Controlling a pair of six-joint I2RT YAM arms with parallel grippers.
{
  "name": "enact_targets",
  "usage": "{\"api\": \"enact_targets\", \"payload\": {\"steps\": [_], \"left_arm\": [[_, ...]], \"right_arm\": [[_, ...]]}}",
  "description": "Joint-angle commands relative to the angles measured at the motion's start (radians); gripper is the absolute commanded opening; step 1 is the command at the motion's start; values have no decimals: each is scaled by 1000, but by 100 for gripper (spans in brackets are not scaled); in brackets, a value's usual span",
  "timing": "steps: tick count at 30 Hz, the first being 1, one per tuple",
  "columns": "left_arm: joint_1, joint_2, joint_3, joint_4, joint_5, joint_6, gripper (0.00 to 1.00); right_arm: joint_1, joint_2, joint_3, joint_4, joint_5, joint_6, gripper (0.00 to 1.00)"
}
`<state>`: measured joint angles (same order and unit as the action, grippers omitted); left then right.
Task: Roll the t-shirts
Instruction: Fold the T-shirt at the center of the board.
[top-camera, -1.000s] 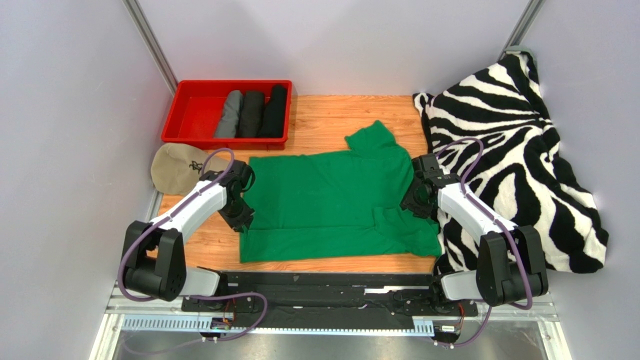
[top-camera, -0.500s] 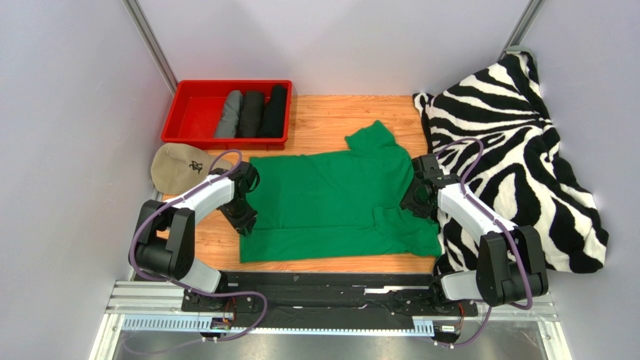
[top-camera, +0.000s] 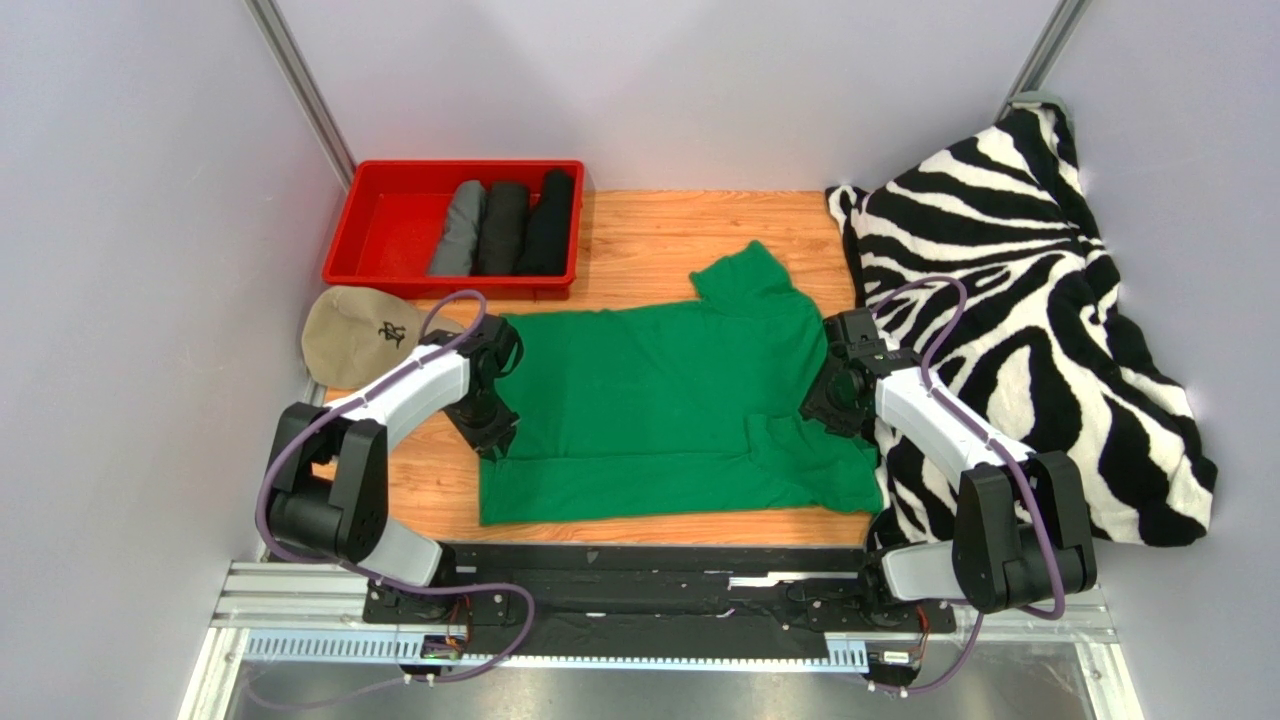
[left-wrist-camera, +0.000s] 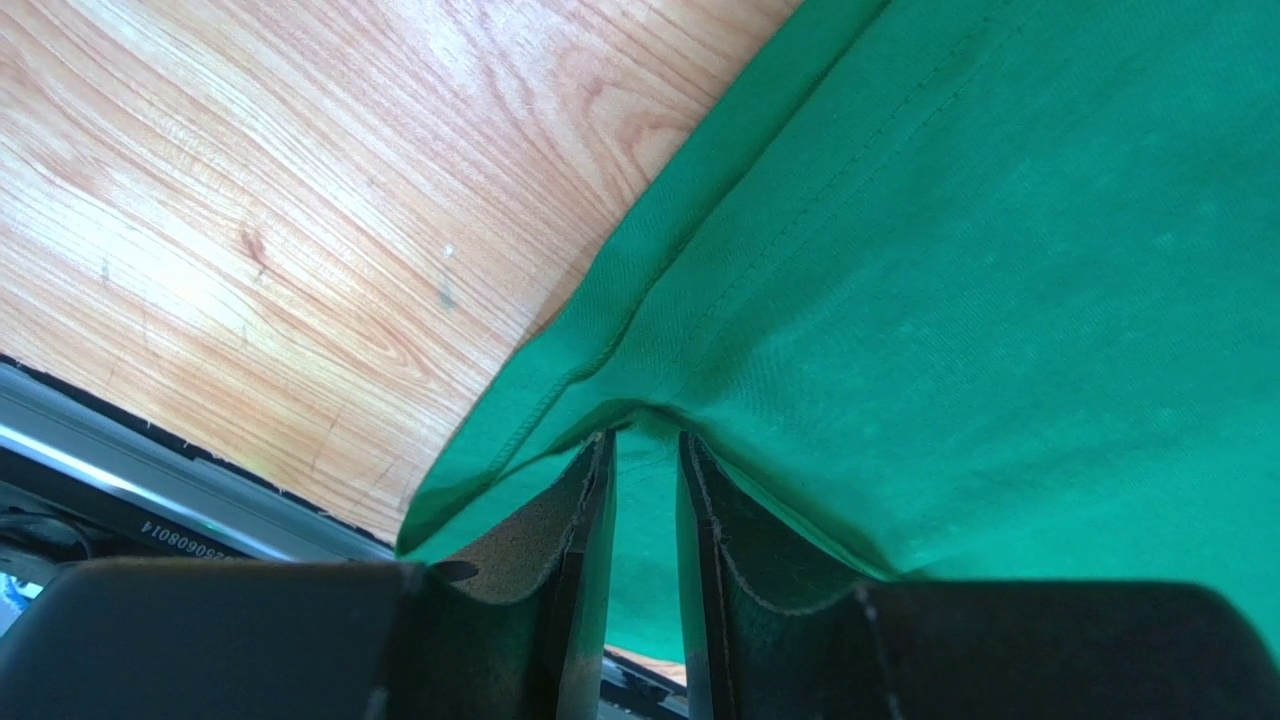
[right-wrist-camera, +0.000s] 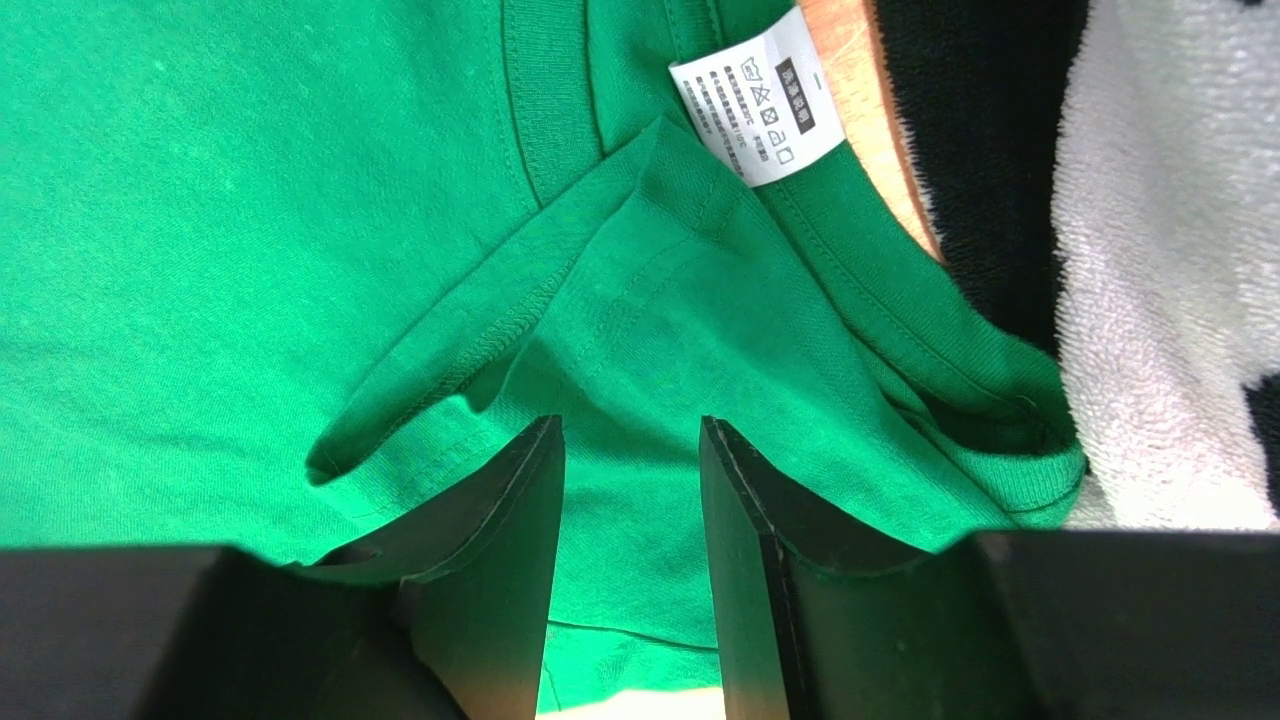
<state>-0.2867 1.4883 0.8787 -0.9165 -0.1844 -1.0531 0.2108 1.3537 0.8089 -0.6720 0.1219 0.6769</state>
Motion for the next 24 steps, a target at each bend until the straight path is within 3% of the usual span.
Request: {"api": "enact_targets", "payload": {"steps": [1,12,18,20,24], "left_arm": [[-8,24,29,-10,-4,-15,30],[-16,53,-12,-2,-1,-33,28],[-16,24,-27,-5,-7,-24,11],[-16,3,-27,-22,-21,-21,0],[-16,-46,-30,-54,-61,-10,0]], "right_arm": [[1,-19,-8,31,9,10,42],[1,-27,-14,31,9,13,42],[1,-28,-14,28,12,10,42],[-1,-28,-13,29,15,9,42],[1,-47,-14,19,35,4,44]]}}
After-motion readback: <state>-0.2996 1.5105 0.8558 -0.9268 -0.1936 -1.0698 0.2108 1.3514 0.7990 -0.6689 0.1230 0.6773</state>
